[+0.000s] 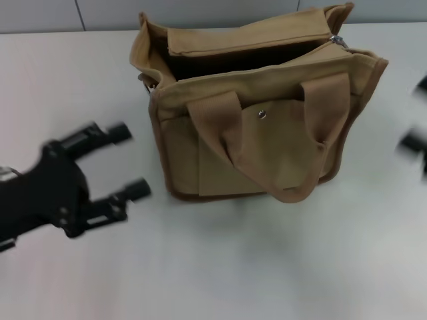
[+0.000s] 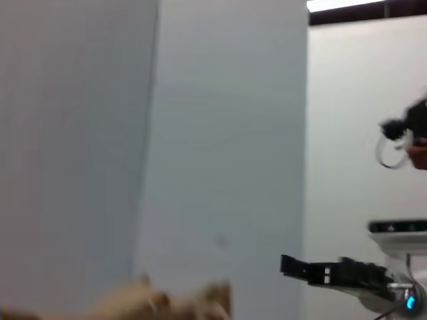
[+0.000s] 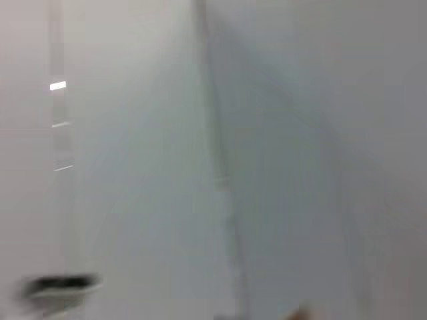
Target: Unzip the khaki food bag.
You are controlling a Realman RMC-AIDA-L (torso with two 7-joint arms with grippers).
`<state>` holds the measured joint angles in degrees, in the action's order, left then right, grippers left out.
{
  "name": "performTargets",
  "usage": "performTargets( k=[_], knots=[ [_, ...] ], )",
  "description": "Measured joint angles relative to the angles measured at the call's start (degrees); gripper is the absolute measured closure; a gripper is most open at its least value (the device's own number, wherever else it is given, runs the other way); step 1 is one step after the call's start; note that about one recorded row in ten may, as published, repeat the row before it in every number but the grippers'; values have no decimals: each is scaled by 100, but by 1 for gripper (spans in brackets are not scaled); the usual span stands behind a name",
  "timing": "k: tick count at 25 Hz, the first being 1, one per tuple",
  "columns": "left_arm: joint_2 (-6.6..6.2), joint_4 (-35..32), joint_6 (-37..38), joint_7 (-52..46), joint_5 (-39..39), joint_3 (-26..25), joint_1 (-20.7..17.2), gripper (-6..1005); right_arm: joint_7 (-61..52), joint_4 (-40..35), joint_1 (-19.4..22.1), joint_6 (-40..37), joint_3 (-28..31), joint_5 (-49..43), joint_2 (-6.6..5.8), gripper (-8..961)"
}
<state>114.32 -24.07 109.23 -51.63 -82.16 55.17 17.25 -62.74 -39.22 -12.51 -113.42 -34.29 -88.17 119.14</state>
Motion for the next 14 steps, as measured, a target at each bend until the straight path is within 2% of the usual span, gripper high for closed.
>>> performTargets(
  k=[2, 3, 4, 5, 8, 14],
  knots=[
    [93, -19, -102, -131, -315, 0, 64, 304, 167, 137, 13, -230, -123, -640, 24, 131],
    [224, -49, -200, -135, -528, -4, 87, 286, 396, 451, -33, -229, -204, -996, 31, 106],
    [224, -49, -200, -135, -528, -4, 87, 268, 396, 451, -33, -229, -204, -996, 31, 106],
    [364, -147, -313, -94, -713, -9, 83, 250, 641, 758, -85, -156, -226, -1099, 22, 106],
    [409, -200, -374, -87, -769, -7, 80, 197, 774, 888, -105, -58, -231, -1115, 17, 106],
    [423, -163, -382, -32, -779, 18, 113, 197, 804, 945, -118, 165, -246, -1264, 19, 106]
  ],
)
